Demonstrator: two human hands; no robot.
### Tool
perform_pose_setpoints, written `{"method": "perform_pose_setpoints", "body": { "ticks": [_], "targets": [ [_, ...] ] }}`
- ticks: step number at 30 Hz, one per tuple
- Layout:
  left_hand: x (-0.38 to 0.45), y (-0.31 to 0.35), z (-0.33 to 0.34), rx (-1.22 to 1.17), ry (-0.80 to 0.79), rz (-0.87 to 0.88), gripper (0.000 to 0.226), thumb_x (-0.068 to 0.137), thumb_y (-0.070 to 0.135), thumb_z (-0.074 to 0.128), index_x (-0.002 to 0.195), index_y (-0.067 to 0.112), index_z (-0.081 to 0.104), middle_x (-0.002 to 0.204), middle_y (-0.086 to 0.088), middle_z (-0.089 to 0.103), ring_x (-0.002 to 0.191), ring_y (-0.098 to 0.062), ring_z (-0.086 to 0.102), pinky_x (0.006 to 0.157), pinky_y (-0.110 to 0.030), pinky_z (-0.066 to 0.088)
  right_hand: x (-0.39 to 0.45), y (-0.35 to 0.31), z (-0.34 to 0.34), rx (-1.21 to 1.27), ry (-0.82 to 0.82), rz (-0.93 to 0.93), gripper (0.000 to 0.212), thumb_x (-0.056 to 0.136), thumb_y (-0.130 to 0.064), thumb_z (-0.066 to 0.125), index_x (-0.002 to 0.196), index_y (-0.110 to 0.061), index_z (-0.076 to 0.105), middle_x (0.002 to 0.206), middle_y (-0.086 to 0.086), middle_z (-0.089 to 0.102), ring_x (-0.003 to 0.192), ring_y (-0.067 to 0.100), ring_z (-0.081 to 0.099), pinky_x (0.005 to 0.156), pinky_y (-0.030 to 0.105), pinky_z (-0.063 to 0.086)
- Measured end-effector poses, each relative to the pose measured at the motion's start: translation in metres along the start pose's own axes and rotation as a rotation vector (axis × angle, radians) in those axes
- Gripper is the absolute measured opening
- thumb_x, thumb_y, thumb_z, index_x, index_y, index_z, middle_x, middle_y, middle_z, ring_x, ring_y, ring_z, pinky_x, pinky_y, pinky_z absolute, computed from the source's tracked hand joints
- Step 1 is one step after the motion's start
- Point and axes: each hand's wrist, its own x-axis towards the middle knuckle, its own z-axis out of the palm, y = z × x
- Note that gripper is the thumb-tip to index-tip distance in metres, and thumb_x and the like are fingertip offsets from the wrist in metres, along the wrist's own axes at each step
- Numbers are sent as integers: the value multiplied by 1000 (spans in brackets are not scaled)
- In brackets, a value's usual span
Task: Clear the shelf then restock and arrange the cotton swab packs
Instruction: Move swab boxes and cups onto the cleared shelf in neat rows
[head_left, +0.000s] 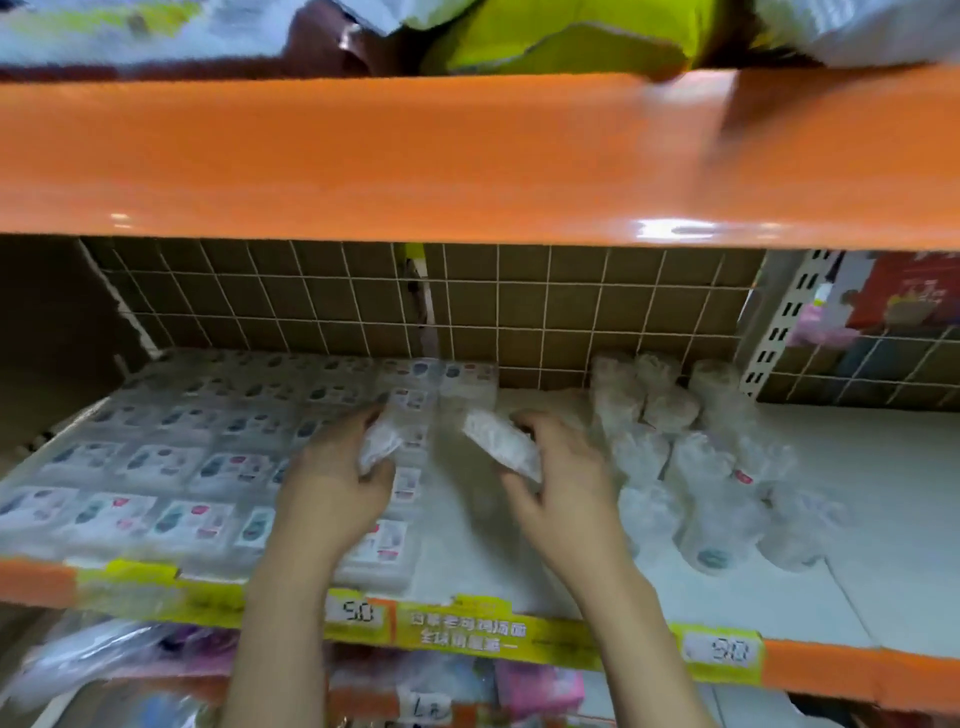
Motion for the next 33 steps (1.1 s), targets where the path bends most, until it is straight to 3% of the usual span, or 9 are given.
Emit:
{"method": "perform_pose_setpoints", "body": {
  "ticks": [5, 11, 17, 20, 22, 24, 27, 30, 33],
  "targets": [
    [15, -16, 6, -12, -94, 67, 52, 82, 14, 60, 133, 20, 51, 126, -7, 60, 111, -27, 56, 85, -31, 43, 0, 10, 19, -76, -33, 119, 39, 72, -23, 52, 110, -13, 56, 98, 6, 65, 91, 32, 60, 73, 42, 48],
    [29, -26, 6, -85, -109, 91, 47, 85, 14, 60, 131, 21, 52, 126, -3, 59, 111, -23, 56, 86, -28, 42, 26, 22, 45, -148, -51, 193, 36, 81, -13, 60, 117, -11, 56, 113, 11, 61, 103, 33, 56, 81, 36, 45],
    [28, -42, -1, -125, -118, 68, 49, 85, 13, 60, 131, 24, 51, 125, 0, 60, 110, -21, 56, 81, -22, 39, 72, 37, 85, -198, -165, 180, 45, 86, -18, 58, 130, -11, 48, 120, 12, 60, 106, 30, 55, 87, 36, 46],
    [27, -51, -7, -97, -111, 69, 42, 86, 16, 60, 127, 24, 54, 111, 0, 63, 92, -20, 60, 65, -20, 39, 79, 43, 100, -313, -183, 151, 49, 86, -15, 55, 134, -11, 46, 125, 14, 56, 110, 33, 51, 90, 36, 43],
    [30, -56, -11, -63, -79, 80, 32, 86, 17, 60, 118, 24, 59, 91, 6, 59, 69, -6, 52, 53, -9, 30, 74, 42, 105, -349, -193, 147, 45, 82, -11, 55, 127, -10, 53, 122, 15, 55, 109, 35, 50, 88, 35, 40],
    [32, -58, -13, -87, -73, 77, 31, 84, 12, 61, 113, 22, 61, 85, 8, 56, 62, 2, 43, 52, -5, 30, 62, 41, 109, -334, -212, 118, 43, 74, -11, 57, 116, -7, 60, 112, 18, 60, 102, 38, 54, 83, 36, 44],
    [34, -59, -12, -103, -76, 75, 34, 83, 9, 60, 115, 19, 61, 90, 3, 61, 67, -8, 46, 57, -9, 34, 39, 43, 111, -327, -195, 63, 45, 65, -18, 57, 109, -8, 64, 105, 17, 63, 96, 38, 58, 78, 38, 50],
    [37, -61, -8, -126, -62, 52, 38, 84, 10, 60, 120, 21, 60, 93, -1, 64, 72, -16, 54, 55, -22, 35, 28, 42, 105, -322, -117, 82, 43, 68, -19, 56, 109, -8, 66, 109, 17, 63, 97, 38, 60, 81, 40, 50],
    [41, -65, -6, -137, -60, 24, 40, 85, 13, 61, 124, 21, 58, 98, -6, 65, 82, -28, 60, 63, -26, 35, 27, 37, 100, -273, -71, 86, 37, 74, -20, 43, 98, -9, 69, 96, 12, 66, 87, 35, 60, 76, 36, 50]
  ]
}}
